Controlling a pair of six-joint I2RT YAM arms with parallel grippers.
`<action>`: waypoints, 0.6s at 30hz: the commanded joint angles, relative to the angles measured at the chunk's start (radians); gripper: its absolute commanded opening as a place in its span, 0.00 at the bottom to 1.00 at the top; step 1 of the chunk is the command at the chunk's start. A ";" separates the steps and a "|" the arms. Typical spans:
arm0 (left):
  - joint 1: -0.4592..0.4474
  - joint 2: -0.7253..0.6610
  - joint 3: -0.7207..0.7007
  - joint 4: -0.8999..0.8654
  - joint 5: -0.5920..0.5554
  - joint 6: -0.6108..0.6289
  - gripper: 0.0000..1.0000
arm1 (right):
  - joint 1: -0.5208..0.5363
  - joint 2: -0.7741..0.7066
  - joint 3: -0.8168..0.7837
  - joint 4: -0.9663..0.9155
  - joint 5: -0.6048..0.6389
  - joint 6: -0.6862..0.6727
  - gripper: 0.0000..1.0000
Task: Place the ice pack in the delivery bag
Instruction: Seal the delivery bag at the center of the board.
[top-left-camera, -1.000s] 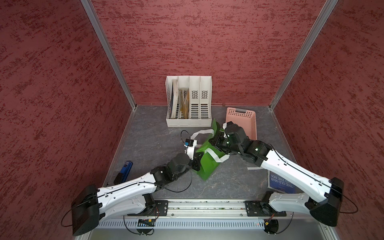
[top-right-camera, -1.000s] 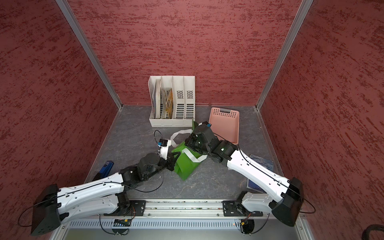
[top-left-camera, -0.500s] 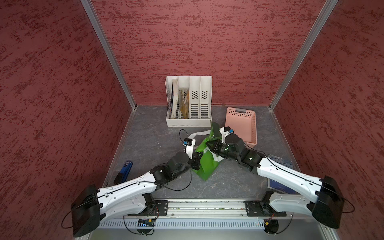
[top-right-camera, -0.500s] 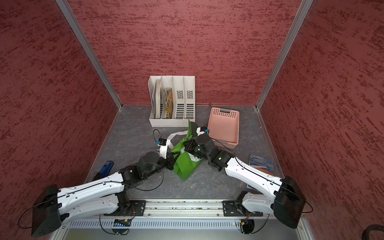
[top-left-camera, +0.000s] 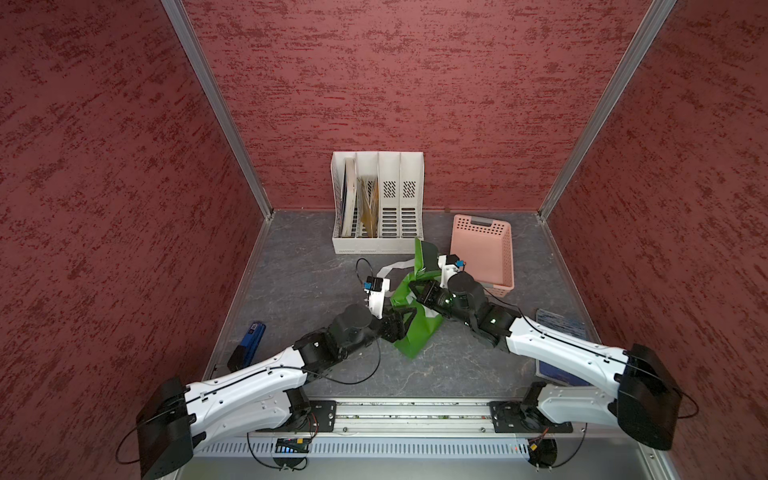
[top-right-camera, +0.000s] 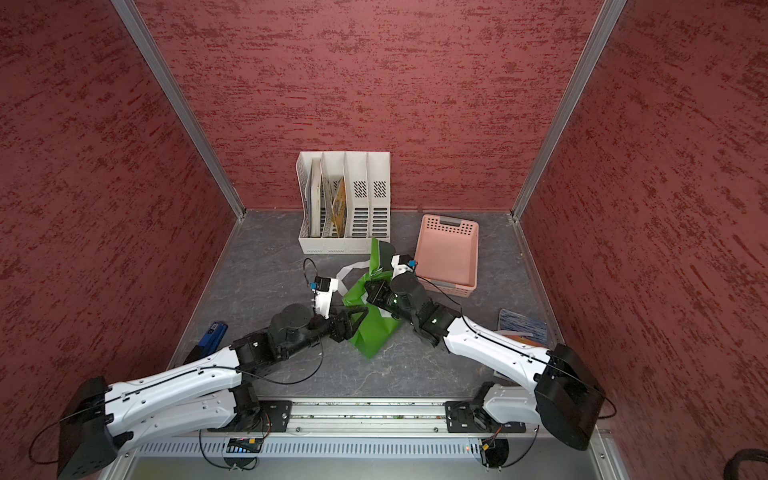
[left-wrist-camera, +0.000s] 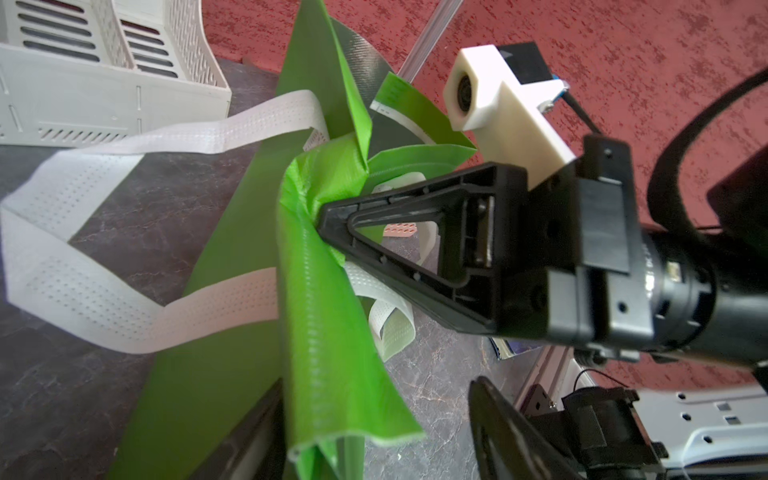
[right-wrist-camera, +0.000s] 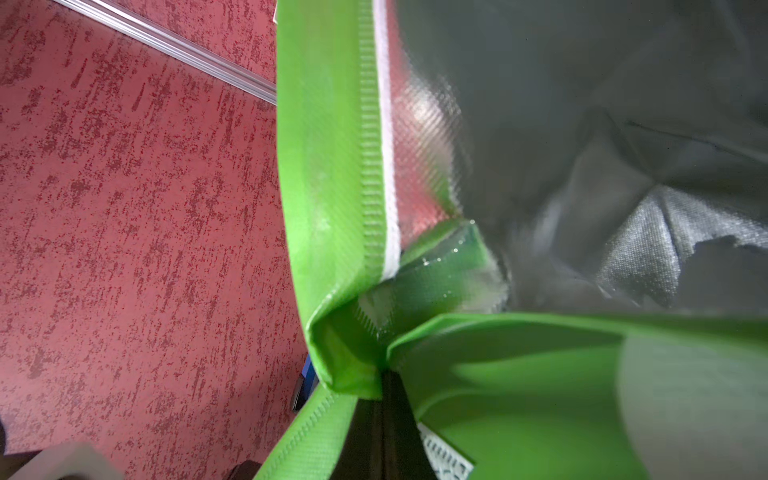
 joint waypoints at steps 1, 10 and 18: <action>0.003 -0.022 -0.009 0.032 0.017 0.000 0.75 | 0.000 -0.007 -0.029 -0.019 0.062 -0.019 0.00; 0.072 0.023 0.032 0.050 0.015 -0.068 0.65 | 0.002 -0.011 -0.063 0.026 0.042 -0.029 0.00; 0.102 0.080 0.041 0.087 0.044 -0.114 0.39 | 0.002 -0.025 -0.077 0.046 0.046 -0.041 0.00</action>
